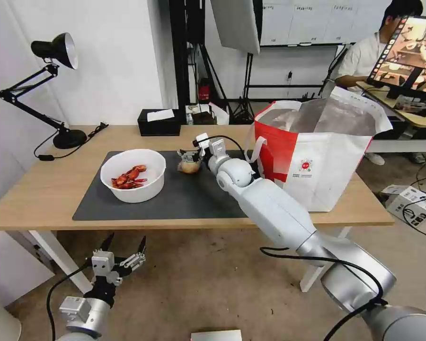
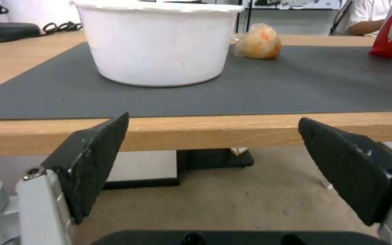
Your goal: Pick up the trash from the table and place it into the takeout bag.
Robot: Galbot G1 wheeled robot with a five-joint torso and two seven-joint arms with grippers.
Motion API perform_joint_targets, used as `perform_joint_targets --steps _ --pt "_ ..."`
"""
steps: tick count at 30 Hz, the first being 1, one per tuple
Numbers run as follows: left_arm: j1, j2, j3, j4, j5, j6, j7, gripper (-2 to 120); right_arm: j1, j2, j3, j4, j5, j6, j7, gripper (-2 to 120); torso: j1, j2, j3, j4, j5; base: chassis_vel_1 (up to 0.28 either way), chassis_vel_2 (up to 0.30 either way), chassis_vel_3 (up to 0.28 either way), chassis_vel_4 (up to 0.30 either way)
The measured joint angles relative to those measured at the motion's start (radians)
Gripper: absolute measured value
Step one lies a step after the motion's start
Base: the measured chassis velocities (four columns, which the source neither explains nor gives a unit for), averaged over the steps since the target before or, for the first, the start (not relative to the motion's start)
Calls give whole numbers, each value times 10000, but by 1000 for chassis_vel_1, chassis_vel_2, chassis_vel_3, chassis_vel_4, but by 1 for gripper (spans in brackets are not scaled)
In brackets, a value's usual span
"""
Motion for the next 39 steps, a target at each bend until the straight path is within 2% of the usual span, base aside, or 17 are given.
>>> perform_joint_targets --steps 20,39 --pt "-106 -18 76 118 -21 -15 0 100 20 320 -38 -941 -1119 135 -1151 100 0 0 0 0 0 0 0 0 0" --pt "-139 -22 178 151 -28 -41 2 100 157 817 40 -2190 -1612 289 -1634 100 0 0 0 0 0 0 0 0 0"
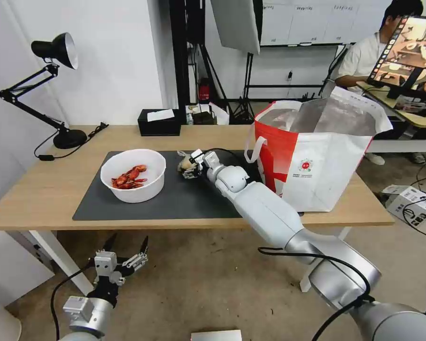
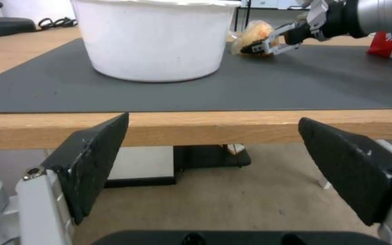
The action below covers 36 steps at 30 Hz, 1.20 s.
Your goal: Pick up the trash from the table and place it into the takeout bag.
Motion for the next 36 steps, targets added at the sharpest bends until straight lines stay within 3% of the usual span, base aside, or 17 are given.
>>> perform_joint_targets --steps 22,29,36 --pt "70 -45 4 -62 8 -25 5 100 49 203 137 -368 -82 233 -88 100 0 -1 0 0 0 0 0 0 0" --pt "90 -50 -11 -96 21 -31 5 100 -32 124 141 -182 -36 226 -62 80 0 0 0 0 0 0 0 0 0" --pt "64 -29 -16 -104 21 -32 5 100 -206 -48 157 193 143 221 136 48 0 -1 0 0 0 0 0 0 0"
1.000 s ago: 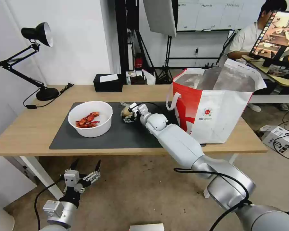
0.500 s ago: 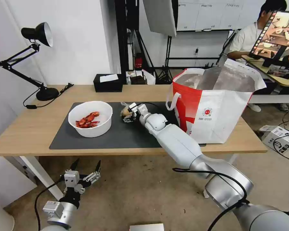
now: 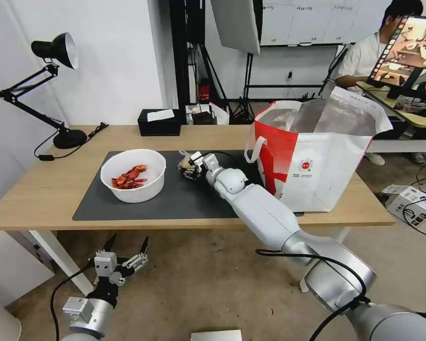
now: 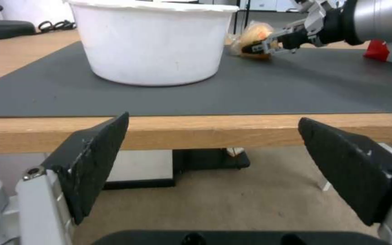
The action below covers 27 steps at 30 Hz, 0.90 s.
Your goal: Pick up the trash from the table and place it into the takeout bag.
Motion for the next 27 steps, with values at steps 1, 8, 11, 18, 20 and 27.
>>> perform_joint_targets --steps 1,8,11,18,20,27 --pt "0 0 0 0 0 0 0 100 0 0 0 0 0 0 0 48 0 0 0 0 0 0 0 0 0" --pt "-13 3 -5 -2 -10 0 0 100 -372 -506 55 1053 255 -32 433 25 -1 0 0 0 0 0 0 0 0" --pt "-20 3 -5 -2 -12 0 0 100 -638 -876 110 1736 391 -45 665 14 -1 0 0 1 1 0 0 0 0" --pt "-51 -16 63 -3 -8 1 -2 100 -1240 -1729 260 3385 536 -45 1296 8 -1 0 0 -1 2 0 0 0 0" --pt "-59 -19 81 -9 1 10 -1 100 -1464 -1977 293 3996 536 -31 1610 7 0 0 0 -1 2 0 0 0 0" --pt "-12 -10 68 -105 8 41 -18 100 -2435 -2740 627 6310 220 266 2967 7 0 0 -1 -1 1 0 0 0 0"
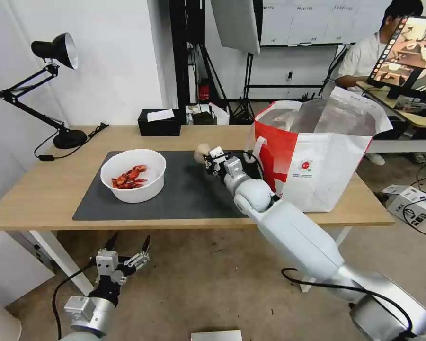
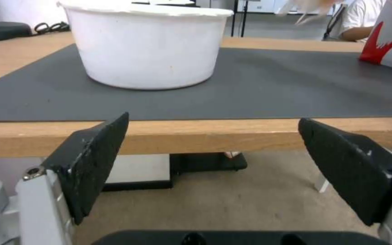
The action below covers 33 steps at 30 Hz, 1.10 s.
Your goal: Pick up the trash from the table and place it into the takeout bag.
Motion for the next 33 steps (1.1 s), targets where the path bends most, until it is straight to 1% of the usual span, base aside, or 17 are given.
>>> perform_joint_targets --steps 2,3,6,9,10,11,12,15,16,18,19,21,23,26,31,33 --pt "33 6 -23 -26 1 0 -7 100 -364 -209 125 691 -337 40 459 7 0 0 0 0 -1 0 0 0 0" --pt "33 6 -23 -26 1 0 -7 100 -364 -209 125 691 -337 40 459 7 0 0 0 0 -1 0 0 0 0" --pt "73 -9 -28 -55 12 1 -10 100 -972 -380 357 1546 -1264 118 1148 7 -1 0 0 1 -1 0 0 0 0" --pt "81 -14 -28 -59 16 2 -12 100 -1099 -390 417 1663 -1505 171 1262 7 -1 0 0 0 -1 0 0 0 0" --pt "102 -21 -27 -79 33 3 -14 100 -1415 -383 595 1922 -2100 358 1578 7 0 0 -1 1 -1 0 0 0 0" --pt "125 -20 -29 -84 42 4 -17 100 -1607 -364 732 2062 -2412 497 1754 7 -1 0 -1 1 -1 0 0 0 0" --pt "125 -20 -29 -84 42 4 -17 100 -1607 -364 732 2062 -2412 497 1754 7 -1 0 -1 1 -1 0 0 0 0" --pt "212 -17 -80 -119 62 5 -21 100 -2112 -289 1178 2396 -3358 1121 2058 7 -1 0 0 1 -1 0 0 0 0" --pt "212 -17 -80 -119 62 5 -21 100 -2112 -289 1178 2396 -3358 1121 2058 7 -1 0 0 1 -1 0 0 0 0" --pt "250 -19 -99 -130 83 5 -21 100 -2346 -276 1428 2601 -3761 1515 2128 7 -1 0 0 0 0 0 0 0 0" --pt "250 -19 -99 -130 83 5 -21 100 -2346 -276 1428 2601 -3761 1515 2128 7 -1 0 0 0 0 0 0 0 0" --pt "267 -34 -98 -131 112 5 -23 100 -2495 -280 1657 2854 -3972 1834 2203 7 -1 0 0 0 -1 0 0 0 0" --pt "267 -35 -97 -131 116 4 -23 100 -2497 -281 1665 2864 -3978 1846 2206 7 -1 0 0 0 -1 0 0 0 0" --pt "262 -63 -33 -131 159 4 -27 100 -2427 -319 2131 3114 -4231 2219 2501 7 0 0 0 1 -1 0 0 0 0" --pt "260 -68 -22 -131 179 4 -28 100 -2203 -425 2472 3277 -4263 2043 2914 7 0 1 0 1 -1 0 0 0 0" --pt "255 -66 -20 -131 181 4 -30 100 -2060 -548 2666 3404 -4091 1642 3279 7 -1 0 1 1 -1 0 0 0 0"
